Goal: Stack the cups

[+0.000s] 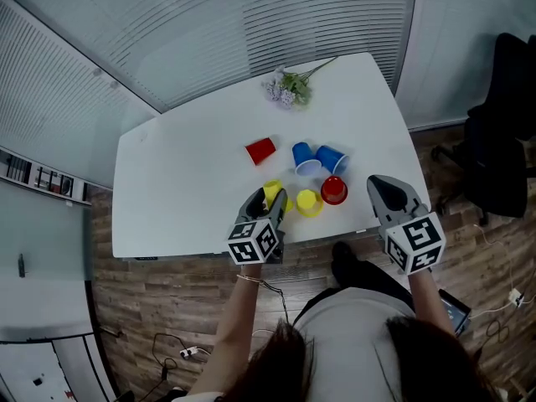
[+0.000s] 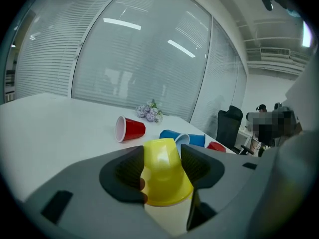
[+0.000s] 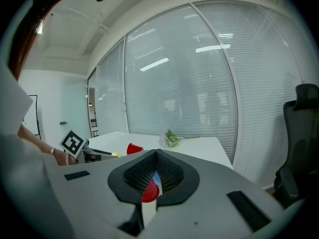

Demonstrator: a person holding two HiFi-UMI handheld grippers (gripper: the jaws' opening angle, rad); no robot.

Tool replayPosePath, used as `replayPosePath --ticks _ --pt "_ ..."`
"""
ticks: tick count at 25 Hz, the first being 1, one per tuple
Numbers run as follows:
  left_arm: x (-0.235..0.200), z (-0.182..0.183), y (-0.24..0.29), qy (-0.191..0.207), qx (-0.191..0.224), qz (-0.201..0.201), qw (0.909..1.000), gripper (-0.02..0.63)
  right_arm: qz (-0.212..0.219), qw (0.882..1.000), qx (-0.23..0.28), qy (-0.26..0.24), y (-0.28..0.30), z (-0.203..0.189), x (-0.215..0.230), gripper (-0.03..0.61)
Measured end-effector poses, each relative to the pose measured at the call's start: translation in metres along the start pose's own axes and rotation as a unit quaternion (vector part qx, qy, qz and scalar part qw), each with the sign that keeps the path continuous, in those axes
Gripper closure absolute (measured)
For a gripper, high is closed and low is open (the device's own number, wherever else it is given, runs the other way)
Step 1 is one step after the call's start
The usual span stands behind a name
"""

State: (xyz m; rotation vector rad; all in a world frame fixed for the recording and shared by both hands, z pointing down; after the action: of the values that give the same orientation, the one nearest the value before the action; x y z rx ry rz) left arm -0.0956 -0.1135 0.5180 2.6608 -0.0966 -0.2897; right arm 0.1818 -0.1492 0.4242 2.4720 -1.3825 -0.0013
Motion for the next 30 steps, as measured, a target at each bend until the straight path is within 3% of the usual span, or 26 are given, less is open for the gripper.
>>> replayPosePath --ticks 7,13,30 --pt "0.007 -0.01 -0.002 0.058 0.031 0.016 0.9977 0.364 0.002 1.0 0.001 -0.003 -0.002 0.001 -0.006 0.551" --pt "0.013 -0.013 -0.007 0.103 0.03 0.02 0.9941 0.364 0.003 1.0 0.0 -0.003 -0.001 0.0 -0.012 0.551" --pt "0.015 -0.026 -0.019 0.117 0.012 0.032 0.9926 0.364 0.005 1.0 0.004 -0.001 -0.006 -0.004 -0.027 0.551"
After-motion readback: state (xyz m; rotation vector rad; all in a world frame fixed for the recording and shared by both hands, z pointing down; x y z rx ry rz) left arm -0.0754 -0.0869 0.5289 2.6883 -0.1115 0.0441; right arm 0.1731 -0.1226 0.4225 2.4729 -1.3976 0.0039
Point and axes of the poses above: the fingertips, and each gripper's own axes: y forward along the fingers, x to its right, z out of its top, the point moved 6 cm from there along -y, backward along the fingers, and after that the axes turned 13 degrees about z, right-handed, at the moved point
